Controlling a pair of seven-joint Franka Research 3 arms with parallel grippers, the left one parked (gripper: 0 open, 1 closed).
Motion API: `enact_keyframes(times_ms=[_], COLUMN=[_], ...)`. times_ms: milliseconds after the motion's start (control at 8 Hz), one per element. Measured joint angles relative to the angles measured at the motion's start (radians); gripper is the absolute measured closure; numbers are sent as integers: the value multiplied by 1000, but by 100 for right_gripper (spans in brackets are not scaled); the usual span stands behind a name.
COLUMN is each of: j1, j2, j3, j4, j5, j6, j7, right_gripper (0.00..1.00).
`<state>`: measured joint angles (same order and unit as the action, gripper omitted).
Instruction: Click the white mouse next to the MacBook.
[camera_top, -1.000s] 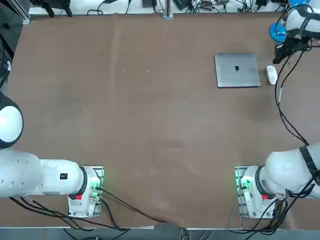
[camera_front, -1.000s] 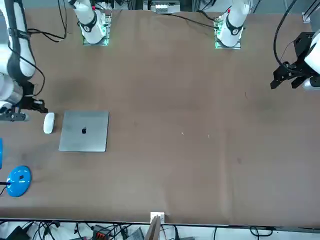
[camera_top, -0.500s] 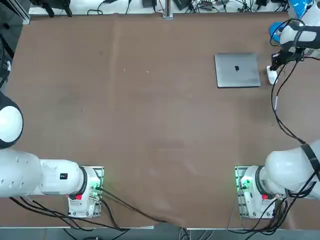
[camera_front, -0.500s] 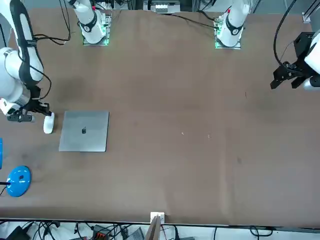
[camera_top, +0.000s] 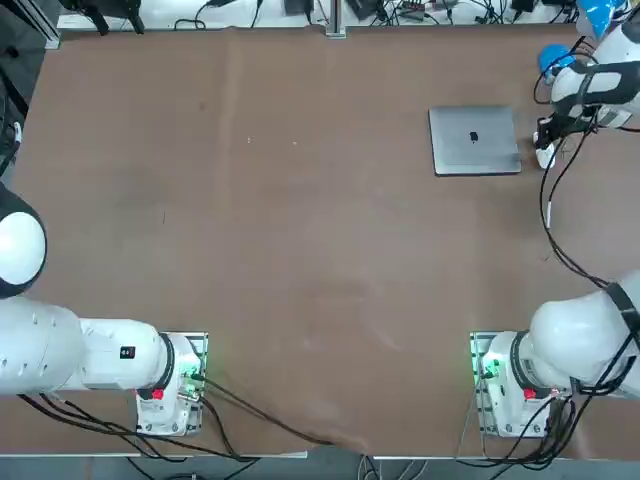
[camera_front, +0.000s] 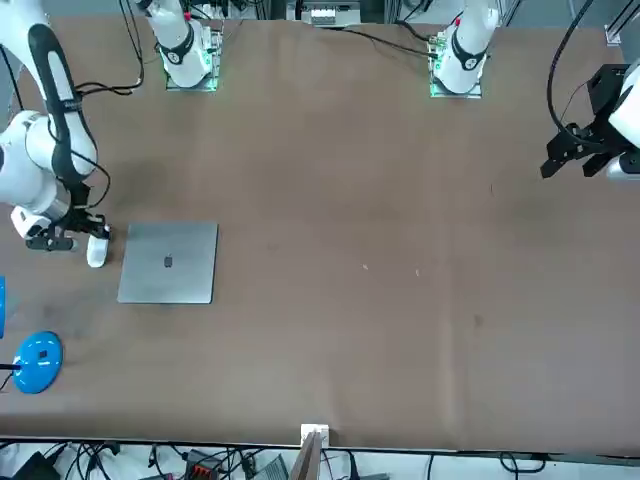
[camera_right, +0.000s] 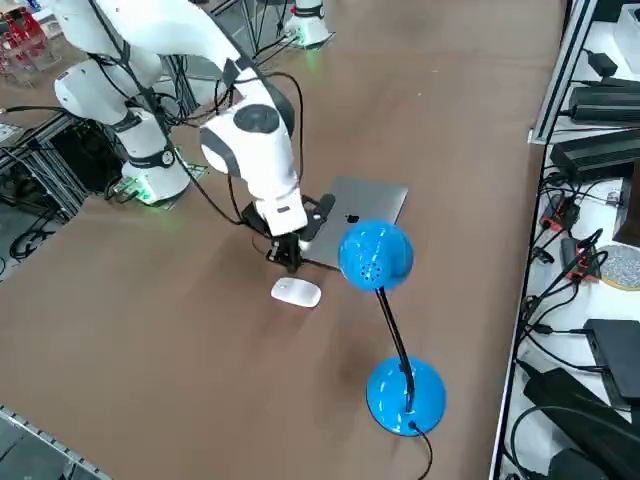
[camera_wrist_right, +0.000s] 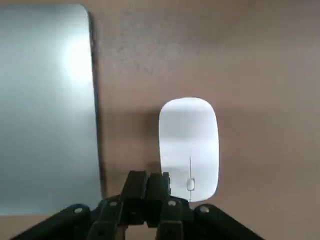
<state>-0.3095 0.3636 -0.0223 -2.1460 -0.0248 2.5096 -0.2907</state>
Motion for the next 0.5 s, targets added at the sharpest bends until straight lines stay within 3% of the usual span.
enact_keyframes(times_ms=[500], j1=[-19], j2=[24], j3=[0], j4=[-2], j5=[0], j6=[13], j7=[0], right_gripper=[99])
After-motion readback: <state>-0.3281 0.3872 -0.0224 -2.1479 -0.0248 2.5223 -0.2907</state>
